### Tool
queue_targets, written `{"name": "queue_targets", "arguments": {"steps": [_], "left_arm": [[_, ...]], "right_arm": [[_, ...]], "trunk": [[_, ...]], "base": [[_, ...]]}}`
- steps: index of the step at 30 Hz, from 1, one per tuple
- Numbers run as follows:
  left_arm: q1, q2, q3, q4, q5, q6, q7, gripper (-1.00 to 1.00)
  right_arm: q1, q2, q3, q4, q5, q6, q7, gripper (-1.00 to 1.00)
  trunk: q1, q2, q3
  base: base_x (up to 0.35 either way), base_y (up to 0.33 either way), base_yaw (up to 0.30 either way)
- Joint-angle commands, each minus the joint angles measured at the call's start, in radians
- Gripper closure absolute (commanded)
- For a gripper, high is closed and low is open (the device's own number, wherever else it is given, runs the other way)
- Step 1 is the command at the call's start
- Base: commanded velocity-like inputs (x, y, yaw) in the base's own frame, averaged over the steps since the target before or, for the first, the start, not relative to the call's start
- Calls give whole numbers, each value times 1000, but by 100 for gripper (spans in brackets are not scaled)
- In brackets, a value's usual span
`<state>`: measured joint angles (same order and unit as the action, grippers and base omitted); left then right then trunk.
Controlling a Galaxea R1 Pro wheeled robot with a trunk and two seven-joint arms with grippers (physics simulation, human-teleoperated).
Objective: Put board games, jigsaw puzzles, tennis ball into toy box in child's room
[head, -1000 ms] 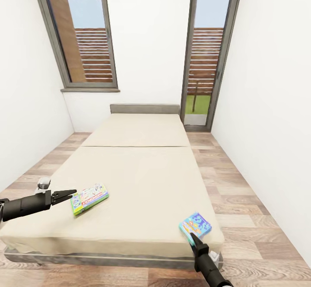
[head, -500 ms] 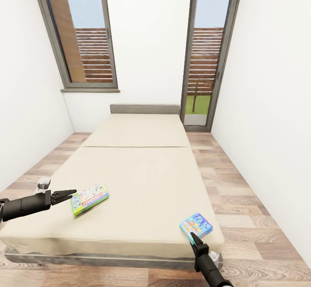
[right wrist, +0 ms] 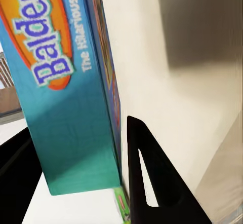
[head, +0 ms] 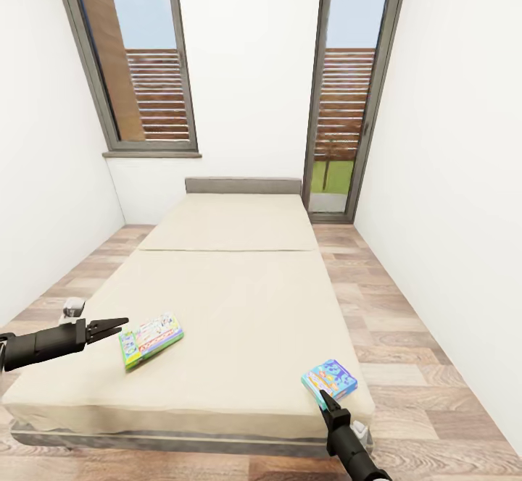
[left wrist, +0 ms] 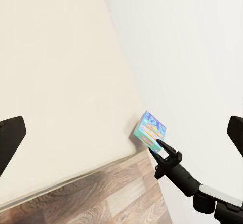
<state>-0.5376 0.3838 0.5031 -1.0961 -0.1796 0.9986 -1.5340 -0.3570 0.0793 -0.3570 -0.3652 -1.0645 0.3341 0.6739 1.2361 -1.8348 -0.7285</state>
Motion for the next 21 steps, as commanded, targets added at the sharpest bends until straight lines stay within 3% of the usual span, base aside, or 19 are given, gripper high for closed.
{"name": "queue_targets", "arguments": {"steps": [1,9,15,19,21], "left_arm": [[-1,0,2,-1,-11,10,-9,-100],[-1,-1,2,-1,-12,9,-9,-100],[-1,-3,2,-1,-11,9,-9,-100],[-1,-3,4,-1,-11,10,-10,-100],[-1,-3,5,-1,-11,9,-10,-100]], "right_arm": [[0,1,-4,0,-7,6,2,100],[-1,1,0,-3,-3,-2,2,100],[-5,14,15,-100,3,5,-4,100],[-6,35,119,-178,7,10,-17,100],[-15,38,189,-239,6,21,-36,100]], "trunk": [[-4,7,2],[-35,63,27],[-58,105,46],[-73,133,59],[-81,147,65]], "base": [[0,0,0],[0,0,0],[0,0,0],[0,0,0],[0,0,0]]}}
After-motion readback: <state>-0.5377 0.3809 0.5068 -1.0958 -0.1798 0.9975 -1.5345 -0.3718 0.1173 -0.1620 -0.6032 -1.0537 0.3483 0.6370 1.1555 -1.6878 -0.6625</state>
